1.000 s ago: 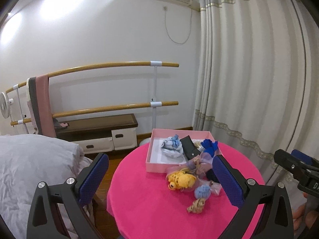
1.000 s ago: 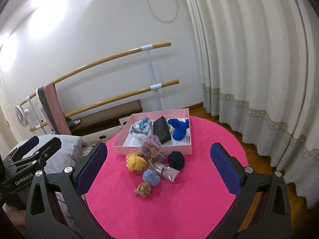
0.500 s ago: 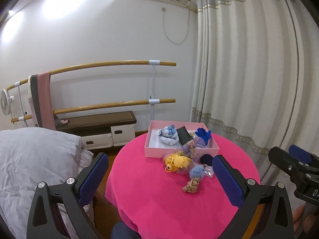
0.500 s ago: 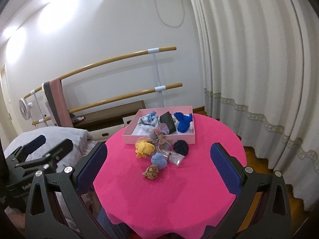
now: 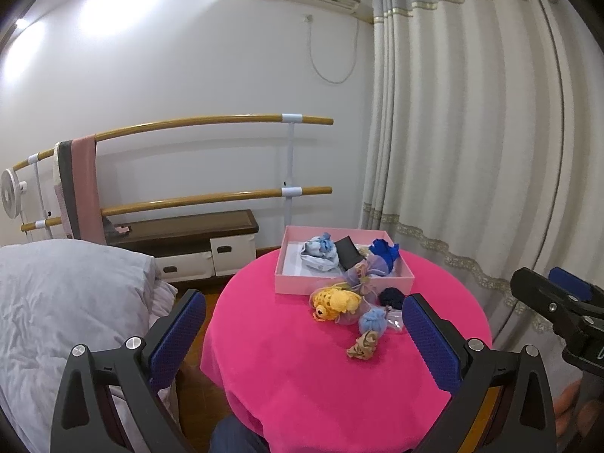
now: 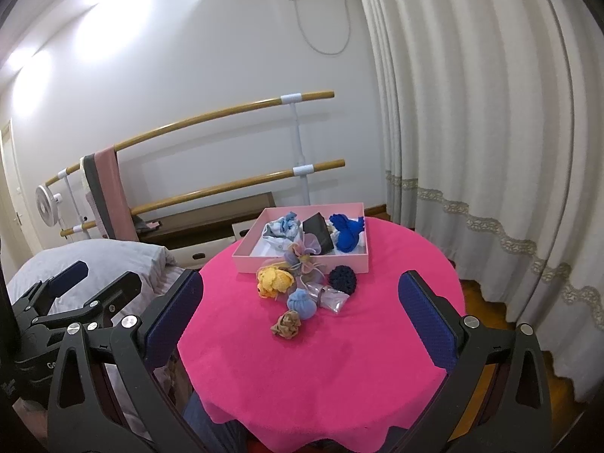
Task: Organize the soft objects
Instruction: 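Move both grippers toward the remaining sachets and yellow toy, then grasp the beige knotted cloth with the left gripper while the right grasps the light-blue sock ball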
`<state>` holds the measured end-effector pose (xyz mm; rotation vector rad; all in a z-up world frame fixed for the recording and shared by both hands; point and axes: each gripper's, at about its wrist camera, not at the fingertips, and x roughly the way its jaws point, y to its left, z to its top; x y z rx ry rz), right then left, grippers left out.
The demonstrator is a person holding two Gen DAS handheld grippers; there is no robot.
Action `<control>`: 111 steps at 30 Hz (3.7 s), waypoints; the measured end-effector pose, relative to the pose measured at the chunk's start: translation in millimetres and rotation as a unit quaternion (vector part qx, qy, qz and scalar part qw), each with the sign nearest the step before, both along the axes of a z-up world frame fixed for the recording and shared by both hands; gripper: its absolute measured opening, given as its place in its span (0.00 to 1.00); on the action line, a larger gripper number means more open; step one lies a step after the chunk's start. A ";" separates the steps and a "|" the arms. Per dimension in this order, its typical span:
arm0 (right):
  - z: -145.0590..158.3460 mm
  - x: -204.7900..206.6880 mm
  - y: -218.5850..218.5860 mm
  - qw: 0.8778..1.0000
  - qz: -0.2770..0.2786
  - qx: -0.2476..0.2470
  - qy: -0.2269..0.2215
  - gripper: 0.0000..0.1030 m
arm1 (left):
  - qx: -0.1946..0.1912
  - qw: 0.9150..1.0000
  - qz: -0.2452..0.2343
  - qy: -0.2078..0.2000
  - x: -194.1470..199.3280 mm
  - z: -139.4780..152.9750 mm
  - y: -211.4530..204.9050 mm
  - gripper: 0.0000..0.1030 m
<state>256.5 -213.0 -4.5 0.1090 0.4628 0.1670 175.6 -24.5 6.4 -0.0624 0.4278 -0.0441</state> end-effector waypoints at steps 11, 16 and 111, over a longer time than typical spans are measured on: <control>-3.2 1.8 -10.3 1.000 -0.010 0.002 0.003 1.00 | 0.000 1.000 0.003 0.004 5.7 -1.1 0.6 1.00; -10.0 7.8 -17.1 1.000 -0.017 0.001 0.013 1.00 | -0.001 1.000 0.003 0.012 11.3 -8.1 2.2 1.00; -99.1 160.0 23.1 0.986 0.098 0.018 0.131 0.38 | -0.010 0.989 -0.044 0.140 218.7 -102.4 -2.5 0.20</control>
